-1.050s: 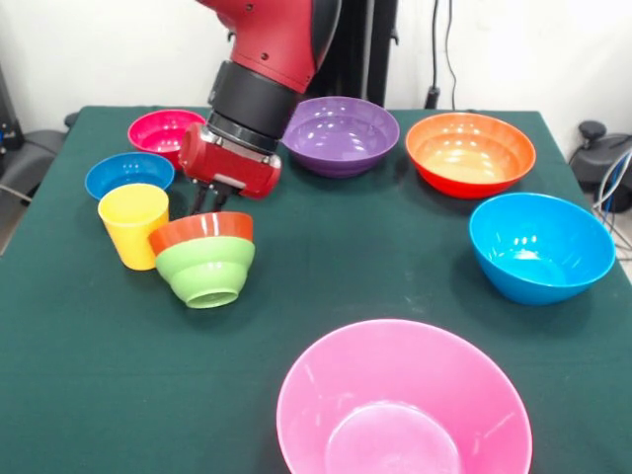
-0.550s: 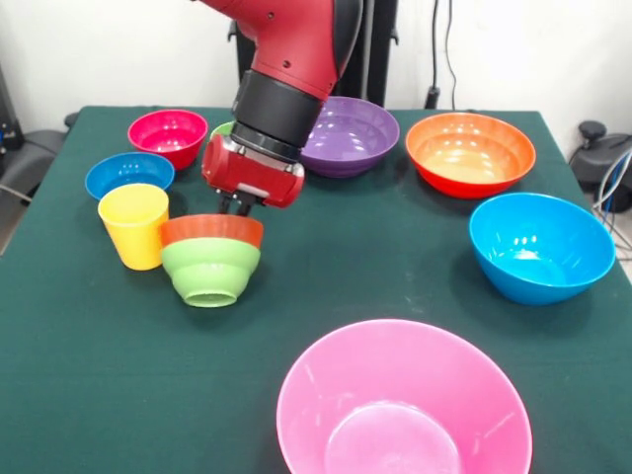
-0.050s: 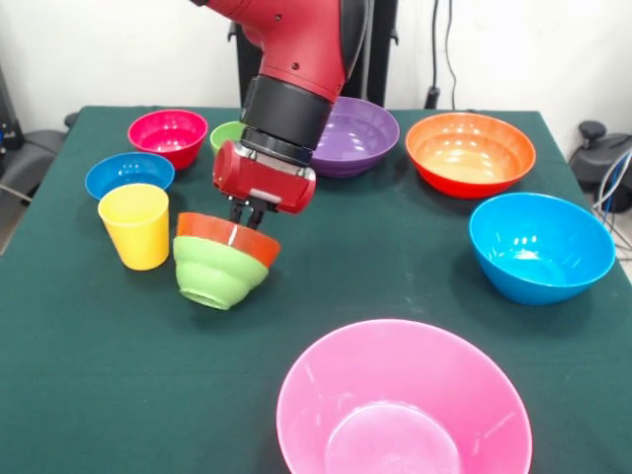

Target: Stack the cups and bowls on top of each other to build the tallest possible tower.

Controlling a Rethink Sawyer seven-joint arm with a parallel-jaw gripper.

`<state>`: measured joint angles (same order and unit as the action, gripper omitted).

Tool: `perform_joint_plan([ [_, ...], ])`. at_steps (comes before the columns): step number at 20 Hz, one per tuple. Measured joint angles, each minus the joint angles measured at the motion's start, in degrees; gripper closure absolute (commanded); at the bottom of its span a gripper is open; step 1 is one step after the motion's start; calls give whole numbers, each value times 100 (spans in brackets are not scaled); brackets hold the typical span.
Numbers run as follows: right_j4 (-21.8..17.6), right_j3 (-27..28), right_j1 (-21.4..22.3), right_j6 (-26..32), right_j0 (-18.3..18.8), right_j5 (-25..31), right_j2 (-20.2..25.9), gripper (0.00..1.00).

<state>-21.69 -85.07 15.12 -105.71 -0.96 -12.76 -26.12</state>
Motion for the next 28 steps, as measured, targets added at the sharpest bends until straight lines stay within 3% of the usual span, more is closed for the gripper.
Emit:
perform_joint_plan([
  [19,-89,124,115,0,-69,-200,-108,100],
  [21,-223,188,148,0,-43,-200,-102,100],
  [25,-868,355,280,0,191,-201,1,100],
  [26,-1273,424,367,0,389,-201,82,100],
  [28,-1554,474,425,0,547,-203,135,100],
])
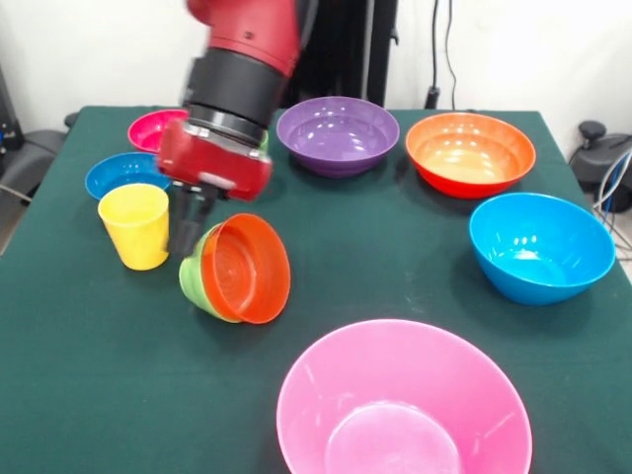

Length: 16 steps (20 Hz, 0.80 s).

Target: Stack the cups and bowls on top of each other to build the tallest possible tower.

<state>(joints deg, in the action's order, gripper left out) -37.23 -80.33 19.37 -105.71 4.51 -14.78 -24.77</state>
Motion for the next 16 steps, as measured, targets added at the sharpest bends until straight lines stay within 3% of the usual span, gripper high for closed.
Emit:
perform_joint_plan([
  [5,-837,219,116,0,654,6,210,100],
  [11,-962,284,65,0,1172,221,393,100],
  [16,-777,272,-24,0,993,318,278,100],
])
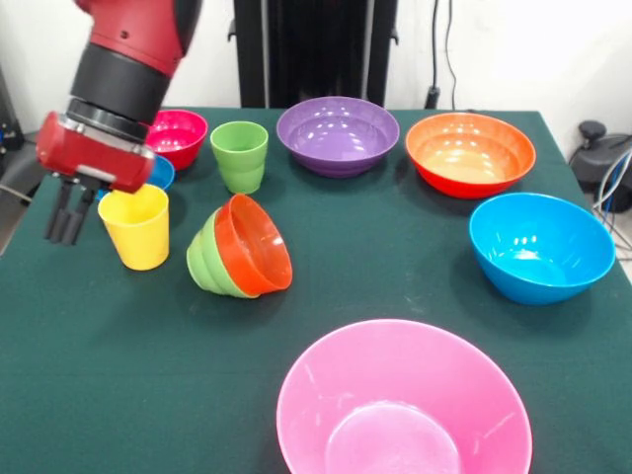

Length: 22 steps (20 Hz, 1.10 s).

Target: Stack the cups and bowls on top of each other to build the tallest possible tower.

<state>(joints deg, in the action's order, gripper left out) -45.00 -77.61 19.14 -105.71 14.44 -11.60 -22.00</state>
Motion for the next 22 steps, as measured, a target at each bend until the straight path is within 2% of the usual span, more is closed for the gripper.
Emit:
perform_joint_plan([
  [3,308,-17,-97,0,-395,5,-218,100],
  [6,714,-30,-182,0,-982,38,-464,100],
  [11,1291,-34,-294,0,-1761,123,-774,100],
  [14,1789,-45,-392,-1,-2316,321,-975,100],
  [19,2181,-100,-431,-27,-2619,474,-1061,100],
  [22,2417,-206,-433,-58,-2664,496,-1064,100],
])
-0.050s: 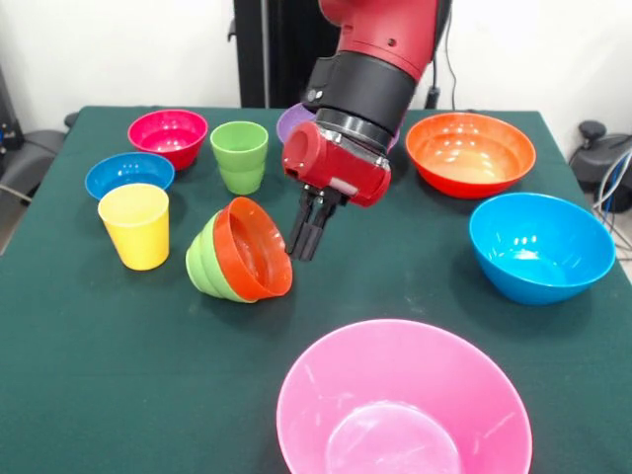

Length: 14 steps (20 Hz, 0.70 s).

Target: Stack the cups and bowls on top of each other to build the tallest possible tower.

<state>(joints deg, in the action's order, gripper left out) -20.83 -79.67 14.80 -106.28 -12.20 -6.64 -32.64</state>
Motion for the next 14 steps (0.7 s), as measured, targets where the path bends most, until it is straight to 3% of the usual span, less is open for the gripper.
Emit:
perform_joint_plan([
  [14,66,-401,-386,-4,498,-1,3,100],
])
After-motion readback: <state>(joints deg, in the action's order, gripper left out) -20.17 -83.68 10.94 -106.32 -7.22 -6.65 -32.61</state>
